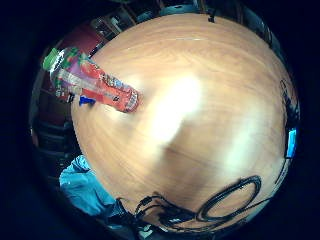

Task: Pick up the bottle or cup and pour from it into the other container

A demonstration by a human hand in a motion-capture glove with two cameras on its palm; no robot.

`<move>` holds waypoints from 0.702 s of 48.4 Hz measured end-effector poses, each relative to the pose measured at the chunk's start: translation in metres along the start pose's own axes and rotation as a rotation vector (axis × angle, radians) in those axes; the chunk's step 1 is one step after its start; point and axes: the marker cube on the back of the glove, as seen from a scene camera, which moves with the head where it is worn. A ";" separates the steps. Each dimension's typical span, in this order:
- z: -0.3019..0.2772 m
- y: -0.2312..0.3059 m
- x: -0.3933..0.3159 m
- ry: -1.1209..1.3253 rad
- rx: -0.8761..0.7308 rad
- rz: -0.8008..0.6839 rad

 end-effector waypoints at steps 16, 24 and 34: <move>0.018 -0.025 0.002 -0.101 -0.036 0.014; 0.033 -0.043 0.004 -0.239 -0.029 0.019; 0.065 -0.062 -0.001 -0.431 0.041 -0.016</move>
